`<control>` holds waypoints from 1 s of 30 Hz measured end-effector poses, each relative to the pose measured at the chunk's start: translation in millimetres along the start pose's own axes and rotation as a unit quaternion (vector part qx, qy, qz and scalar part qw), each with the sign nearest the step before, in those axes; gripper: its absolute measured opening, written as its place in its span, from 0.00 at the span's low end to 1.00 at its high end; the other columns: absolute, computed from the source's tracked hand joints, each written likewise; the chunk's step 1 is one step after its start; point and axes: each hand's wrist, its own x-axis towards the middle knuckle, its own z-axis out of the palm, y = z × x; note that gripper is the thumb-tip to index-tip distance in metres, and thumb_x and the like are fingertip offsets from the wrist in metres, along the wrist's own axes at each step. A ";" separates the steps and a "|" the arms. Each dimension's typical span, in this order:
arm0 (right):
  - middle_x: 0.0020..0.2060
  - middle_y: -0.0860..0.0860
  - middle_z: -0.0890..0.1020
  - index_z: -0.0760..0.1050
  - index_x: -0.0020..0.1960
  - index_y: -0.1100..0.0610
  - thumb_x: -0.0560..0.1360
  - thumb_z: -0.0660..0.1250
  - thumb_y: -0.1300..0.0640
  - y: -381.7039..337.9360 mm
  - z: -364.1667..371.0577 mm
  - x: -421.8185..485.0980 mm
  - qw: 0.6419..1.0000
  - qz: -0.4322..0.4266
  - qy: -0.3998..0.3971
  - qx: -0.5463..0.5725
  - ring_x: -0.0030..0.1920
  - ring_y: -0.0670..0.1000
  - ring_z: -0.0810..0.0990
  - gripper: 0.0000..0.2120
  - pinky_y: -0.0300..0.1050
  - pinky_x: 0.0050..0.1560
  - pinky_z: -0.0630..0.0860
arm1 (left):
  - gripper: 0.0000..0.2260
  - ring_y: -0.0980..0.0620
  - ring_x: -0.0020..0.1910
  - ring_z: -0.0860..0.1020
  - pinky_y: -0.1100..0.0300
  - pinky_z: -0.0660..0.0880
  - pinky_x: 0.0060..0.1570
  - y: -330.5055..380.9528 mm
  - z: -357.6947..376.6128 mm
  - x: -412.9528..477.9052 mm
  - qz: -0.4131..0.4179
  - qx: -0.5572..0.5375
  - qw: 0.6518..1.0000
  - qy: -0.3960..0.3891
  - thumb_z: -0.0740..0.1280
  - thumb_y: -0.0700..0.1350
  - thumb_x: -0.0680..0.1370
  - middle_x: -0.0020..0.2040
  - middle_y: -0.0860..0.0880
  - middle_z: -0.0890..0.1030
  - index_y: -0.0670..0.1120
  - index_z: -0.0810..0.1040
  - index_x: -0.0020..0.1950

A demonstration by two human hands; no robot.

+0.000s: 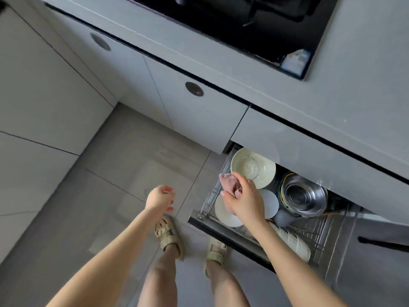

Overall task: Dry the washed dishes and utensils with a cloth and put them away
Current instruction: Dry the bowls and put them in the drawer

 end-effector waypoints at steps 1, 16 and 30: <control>0.59 0.49 0.75 0.69 0.66 0.45 0.70 0.72 0.46 -25.5 -3.6 -3.4 1.000 -0.023 -0.007 0.003 0.56 0.52 0.78 0.26 0.41 0.45 0.69 | 0.09 0.47 0.38 0.76 0.54 0.78 0.36 2.5 -24.6 -10.1 0.007 -0.021 1.000 0.018 0.62 0.38 0.78 0.47 0.42 0.76 0.38 0.76 0.57; 0.61 0.41 0.73 0.67 0.67 0.42 0.71 0.70 0.45 -477.9 104.1 -54.3 0.930 -0.348 -0.114 -0.043 0.54 0.42 0.75 0.27 0.37 0.53 0.69 | 0.04 0.46 0.39 0.76 0.56 0.75 0.37 -34.1 -462.4 -96.3 0.096 -0.268 0.947 0.150 0.63 0.39 0.79 0.44 0.41 0.77 0.41 0.76 0.52; 0.56 0.41 0.74 0.70 0.67 0.46 0.71 0.71 0.46 -773.6 272.3 -81.0 0.837 -0.503 -0.203 -0.064 0.46 0.42 0.78 0.26 0.39 0.49 0.72 | 0.09 0.44 0.43 0.77 0.54 0.79 0.39 -99.3 -750.7 -59.0 0.082 -0.444 0.841 0.298 0.64 0.43 0.79 0.47 0.41 0.75 0.39 0.74 0.55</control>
